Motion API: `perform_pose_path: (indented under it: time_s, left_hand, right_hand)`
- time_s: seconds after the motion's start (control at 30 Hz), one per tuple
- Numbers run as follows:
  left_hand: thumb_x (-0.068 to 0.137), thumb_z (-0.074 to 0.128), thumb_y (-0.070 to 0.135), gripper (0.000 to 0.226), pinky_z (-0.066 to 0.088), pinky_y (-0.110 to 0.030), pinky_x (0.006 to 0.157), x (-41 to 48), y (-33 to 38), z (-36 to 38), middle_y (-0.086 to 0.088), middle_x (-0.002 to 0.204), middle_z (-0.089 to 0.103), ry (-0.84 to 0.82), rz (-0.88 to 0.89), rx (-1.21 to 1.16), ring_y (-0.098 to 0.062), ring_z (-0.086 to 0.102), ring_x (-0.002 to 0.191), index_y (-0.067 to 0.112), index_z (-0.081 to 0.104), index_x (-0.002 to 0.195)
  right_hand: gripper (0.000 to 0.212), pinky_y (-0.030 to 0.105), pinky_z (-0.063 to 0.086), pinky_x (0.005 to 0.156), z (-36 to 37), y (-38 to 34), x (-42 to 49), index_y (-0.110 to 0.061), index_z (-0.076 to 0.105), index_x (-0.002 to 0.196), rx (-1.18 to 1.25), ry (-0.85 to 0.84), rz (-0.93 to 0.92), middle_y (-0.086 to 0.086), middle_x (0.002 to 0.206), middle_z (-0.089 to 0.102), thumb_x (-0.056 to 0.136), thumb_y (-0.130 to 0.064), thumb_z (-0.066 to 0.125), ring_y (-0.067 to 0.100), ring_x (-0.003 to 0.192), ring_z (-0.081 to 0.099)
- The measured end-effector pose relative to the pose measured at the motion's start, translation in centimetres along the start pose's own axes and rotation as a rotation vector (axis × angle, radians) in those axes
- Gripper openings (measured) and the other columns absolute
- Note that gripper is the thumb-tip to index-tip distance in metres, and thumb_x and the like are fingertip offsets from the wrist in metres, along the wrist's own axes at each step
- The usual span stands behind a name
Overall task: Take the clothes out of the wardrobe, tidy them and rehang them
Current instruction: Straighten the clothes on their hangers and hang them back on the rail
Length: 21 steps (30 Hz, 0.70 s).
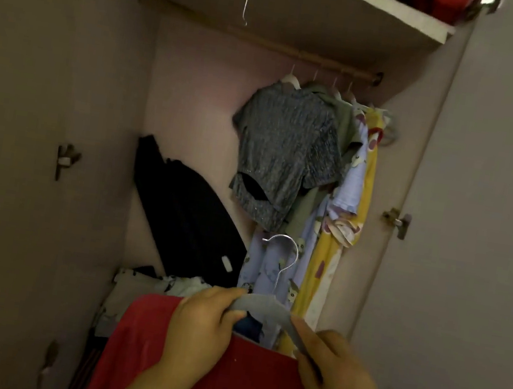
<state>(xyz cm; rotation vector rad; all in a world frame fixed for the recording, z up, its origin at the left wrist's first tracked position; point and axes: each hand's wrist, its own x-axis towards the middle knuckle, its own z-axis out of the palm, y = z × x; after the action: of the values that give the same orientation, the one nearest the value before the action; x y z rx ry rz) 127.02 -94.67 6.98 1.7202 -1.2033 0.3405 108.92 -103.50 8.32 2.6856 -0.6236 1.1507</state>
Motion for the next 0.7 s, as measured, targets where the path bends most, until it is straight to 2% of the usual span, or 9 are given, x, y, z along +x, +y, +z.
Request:
perform_pose_path:
  time_s: [0.27,0.3,0.33,0.4,0.43,0.47,0.57,0.63,0.7]
  left_hand:
    - [0.079,0.072,0.023,0.031,0.047,-0.029,0.084,11.8,-2.9,3.1,0.013,0.099,0.067,0.086,-0.039,0.111,-0.009,0.061,0.092,0.031,0.068,0.109]
    - [0.079,0.072,0.023,0.031,0.047,-0.027,0.083,13.1,-3.5,3.4,0.014,0.097,0.067,0.092,-0.037,0.113,-0.008,0.061,0.091,0.031,0.068,0.108]
    - [0.079,0.072,0.023,0.03,0.047,-0.025,0.081,14.4,-4.2,3.7,0.015,0.096,0.067,0.093,-0.033,0.118,-0.007,0.061,0.09,0.032,0.068,0.108]
    - [0.08,0.071,0.025,0.03,0.045,-0.02,0.08,17.1,-5.6,4.5,0.016,0.096,0.065,0.095,-0.013,0.131,-0.005,0.06,0.091,0.035,0.067,0.108]
    - [0.081,0.069,0.028,0.03,0.044,-0.019,0.081,18.6,-6.4,4.9,0.017,0.098,0.064,0.094,-0.005,0.137,-0.004,0.059,0.093,0.037,0.065,0.109]
    - [0.082,0.067,0.03,0.031,0.043,-0.018,0.082,20.2,-7.2,5.3,0.017,0.1,0.064,0.091,0.001,0.14,-0.003,0.058,0.095,0.039,0.064,0.111]
    - [0.085,0.062,0.033,0.031,0.042,-0.018,0.084,25.6,-9.5,6.0,0.017,0.105,0.062,0.074,0.029,0.143,-0.003,0.057,0.099,0.04,0.061,0.115]
    - [0.086,0.062,0.033,0.03,0.042,-0.018,0.082,29.8,-11.0,6.2,0.017,0.105,0.063,0.087,0.059,0.131,-0.004,0.058,0.098,0.039,0.061,0.115]
    - [0.085,0.063,0.032,0.03,0.041,-0.018,0.08,34.6,-12.1,6.0,0.017,0.106,0.064,0.118,0.091,0.115,-0.005,0.058,0.099,0.039,0.062,0.114]
  right_hand:
    - [0.076,0.007,0.041,0.044,5.8,6.6,11.8,-0.02,0.072,0.106,0.094,0.038,-0.117,-0.01,0.069,0.066,0.034,-0.02,0.096,-0.001,0.052,0.058]
    - [0.078,0.006,0.043,0.051,6.1,6.8,13.4,-0.02,0.066,0.117,0.111,-0.011,-0.122,-0.011,0.081,0.068,0.045,-0.023,0.094,-0.003,0.06,0.061]
    - [0.079,0.005,0.044,0.066,6.5,7.1,15.0,-0.023,0.047,0.135,0.075,-0.015,-0.147,-0.015,0.102,0.064,0.066,-0.029,0.084,-0.007,0.079,0.062]
    - [0.066,0.006,0.031,0.09,8.5,8.8,17.7,-0.032,0.004,0.146,0.062,0.004,-0.139,-0.024,0.129,0.041,0.096,-0.041,0.047,-0.012,0.113,0.046]
    - [0.062,0.003,0.03,0.087,9.2,9.4,19.2,-0.033,0.007,0.146,0.041,0.031,-0.174,-0.026,0.124,0.042,0.096,-0.042,0.044,-0.016,0.107,0.047]
    - [0.064,0.0,0.032,0.079,9.7,9.7,20.7,-0.034,0.021,0.145,-0.003,0.041,-0.197,-0.027,0.112,0.047,0.09,-0.044,0.054,-0.019,0.09,0.05]
    - [0.077,0.002,0.036,0.044,11.5,10.3,25.3,-0.028,0.069,0.112,-0.003,-0.051,-0.141,-0.019,0.07,0.059,0.039,-0.039,0.093,-0.008,0.046,0.051]
    - [0.073,0.011,0.04,0.038,13.2,10.7,28.8,-0.023,0.076,0.097,-0.061,0.017,-0.137,-0.009,0.062,0.062,0.027,-0.027,0.097,-0.001,0.041,0.054]
    - [0.07,0.014,0.042,0.039,14.0,11.3,33.0,-0.022,0.076,0.099,-0.078,0.093,-0.119,-0.006,0.064,0.062,0.032,-0.021,0.097,0.001,0.044,0.056]
